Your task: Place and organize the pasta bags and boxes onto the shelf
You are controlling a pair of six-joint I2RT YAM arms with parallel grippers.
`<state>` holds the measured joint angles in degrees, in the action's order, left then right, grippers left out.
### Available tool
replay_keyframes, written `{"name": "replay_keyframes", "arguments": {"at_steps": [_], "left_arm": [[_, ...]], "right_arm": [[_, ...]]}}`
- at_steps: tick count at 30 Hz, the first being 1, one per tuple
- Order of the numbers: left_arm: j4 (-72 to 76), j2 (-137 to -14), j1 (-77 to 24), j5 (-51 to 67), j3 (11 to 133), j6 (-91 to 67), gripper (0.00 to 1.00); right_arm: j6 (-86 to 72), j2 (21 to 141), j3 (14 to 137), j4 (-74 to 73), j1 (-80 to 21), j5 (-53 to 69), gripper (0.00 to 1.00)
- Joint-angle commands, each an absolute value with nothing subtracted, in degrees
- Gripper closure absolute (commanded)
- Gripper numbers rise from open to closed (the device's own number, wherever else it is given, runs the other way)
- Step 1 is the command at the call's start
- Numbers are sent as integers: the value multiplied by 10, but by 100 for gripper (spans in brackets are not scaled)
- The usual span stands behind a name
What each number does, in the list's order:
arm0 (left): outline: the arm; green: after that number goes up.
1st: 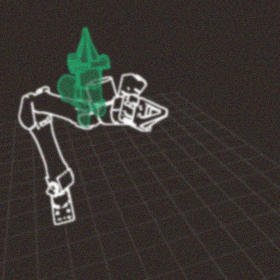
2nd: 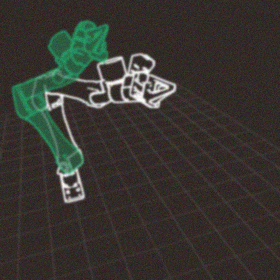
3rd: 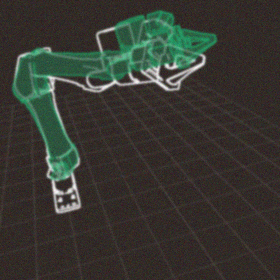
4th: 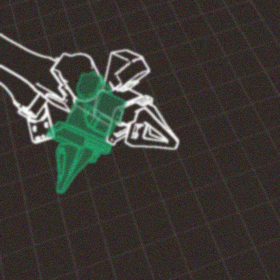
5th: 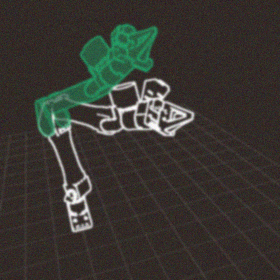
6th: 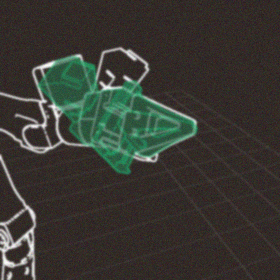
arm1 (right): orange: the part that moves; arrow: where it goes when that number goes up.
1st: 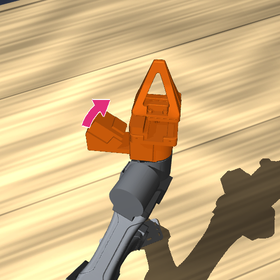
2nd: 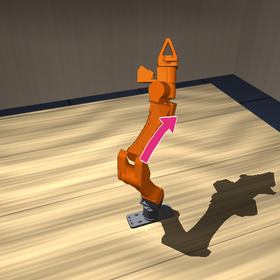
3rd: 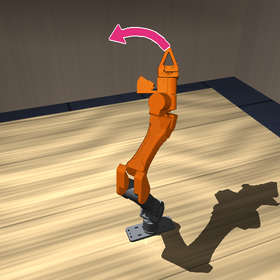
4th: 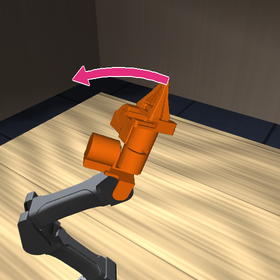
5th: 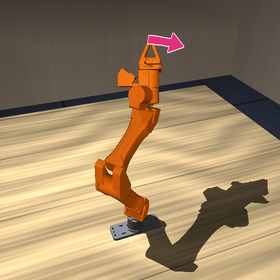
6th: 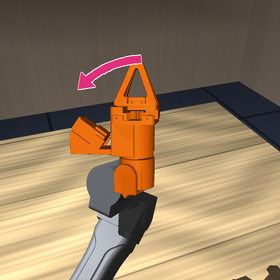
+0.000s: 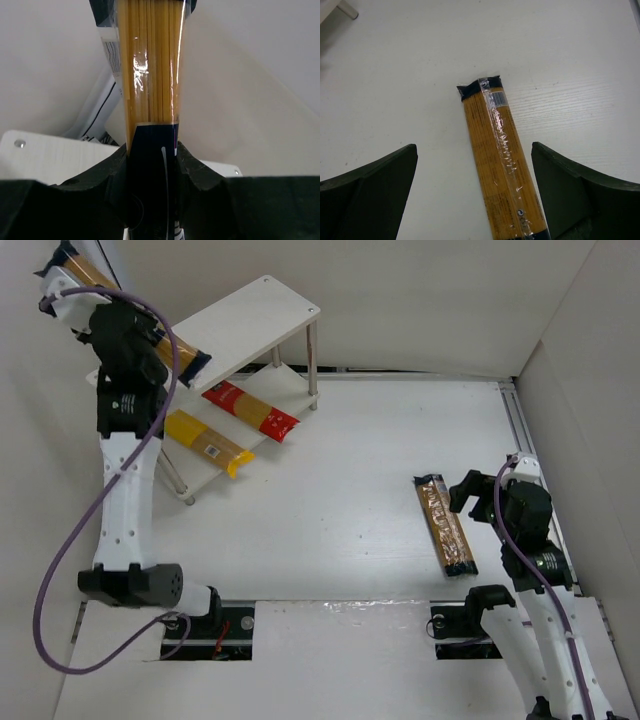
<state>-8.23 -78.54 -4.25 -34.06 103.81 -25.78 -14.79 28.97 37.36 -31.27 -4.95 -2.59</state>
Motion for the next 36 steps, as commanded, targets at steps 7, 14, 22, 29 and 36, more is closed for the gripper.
{"name": "replay_keyframes", "arguments": {"at_steps": [7,14,22,29,36], "left_arm": [[-142,-893,54,-173,1133,-324,100],[-200,-893,87,-146,1118,-311,95],[-168,-823,87,-147,1029,-299,0],[-91,-715,82,-81,965,-266,0],[-79,-673,32,-2,945,-242,0]], "right_arm": [[-144,301,382,-286,-53,-44,0],[-149,342,388,-292,-53,-50,0],[-149,455,400,-309,-53,-38,0],[-144,608,422,-322,-53,-21,0],[-162,693,420,-337,-53,-28,0]]}}
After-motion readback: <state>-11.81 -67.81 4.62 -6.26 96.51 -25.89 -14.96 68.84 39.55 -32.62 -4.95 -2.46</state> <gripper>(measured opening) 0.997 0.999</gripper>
